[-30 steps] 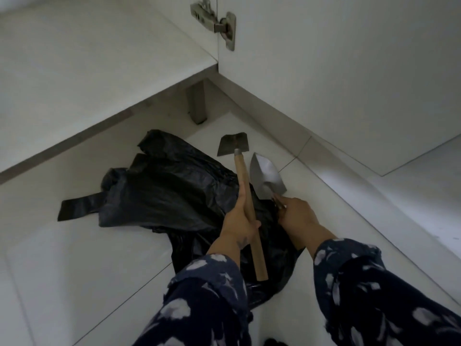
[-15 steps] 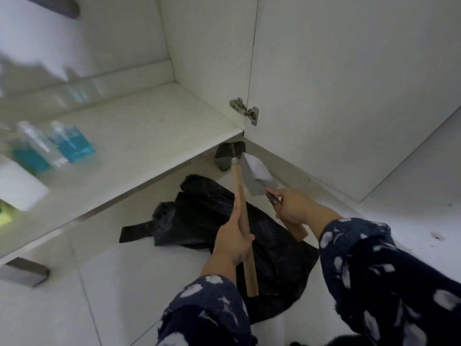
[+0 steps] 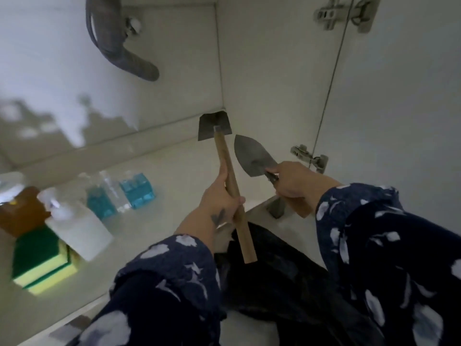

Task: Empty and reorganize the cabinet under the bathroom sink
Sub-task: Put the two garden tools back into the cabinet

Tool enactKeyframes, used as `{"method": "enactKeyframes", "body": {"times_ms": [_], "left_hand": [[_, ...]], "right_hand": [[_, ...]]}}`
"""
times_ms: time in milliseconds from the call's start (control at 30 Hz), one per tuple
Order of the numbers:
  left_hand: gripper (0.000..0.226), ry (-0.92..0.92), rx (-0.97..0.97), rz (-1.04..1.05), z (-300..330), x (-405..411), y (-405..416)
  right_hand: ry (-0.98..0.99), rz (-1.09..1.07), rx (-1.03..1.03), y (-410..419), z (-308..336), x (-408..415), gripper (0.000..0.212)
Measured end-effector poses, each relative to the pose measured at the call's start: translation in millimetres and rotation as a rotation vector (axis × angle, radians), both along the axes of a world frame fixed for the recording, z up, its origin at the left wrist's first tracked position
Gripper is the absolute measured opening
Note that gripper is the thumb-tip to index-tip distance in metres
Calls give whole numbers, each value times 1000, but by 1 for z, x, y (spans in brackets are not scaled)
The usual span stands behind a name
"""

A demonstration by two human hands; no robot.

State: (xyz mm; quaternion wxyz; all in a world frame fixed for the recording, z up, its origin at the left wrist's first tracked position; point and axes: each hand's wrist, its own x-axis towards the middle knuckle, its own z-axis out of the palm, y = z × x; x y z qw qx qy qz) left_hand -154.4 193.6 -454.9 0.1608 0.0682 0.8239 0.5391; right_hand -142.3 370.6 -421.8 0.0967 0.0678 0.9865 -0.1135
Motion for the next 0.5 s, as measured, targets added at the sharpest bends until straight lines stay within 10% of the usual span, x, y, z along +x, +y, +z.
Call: {"method": "enactKeyframes", "body": {"times_ms": [500], "left_hand": [[98,-232,115,135,-27,-230,50]], "right_hand": [[6,17,30,37,-98,-231,42]]}}
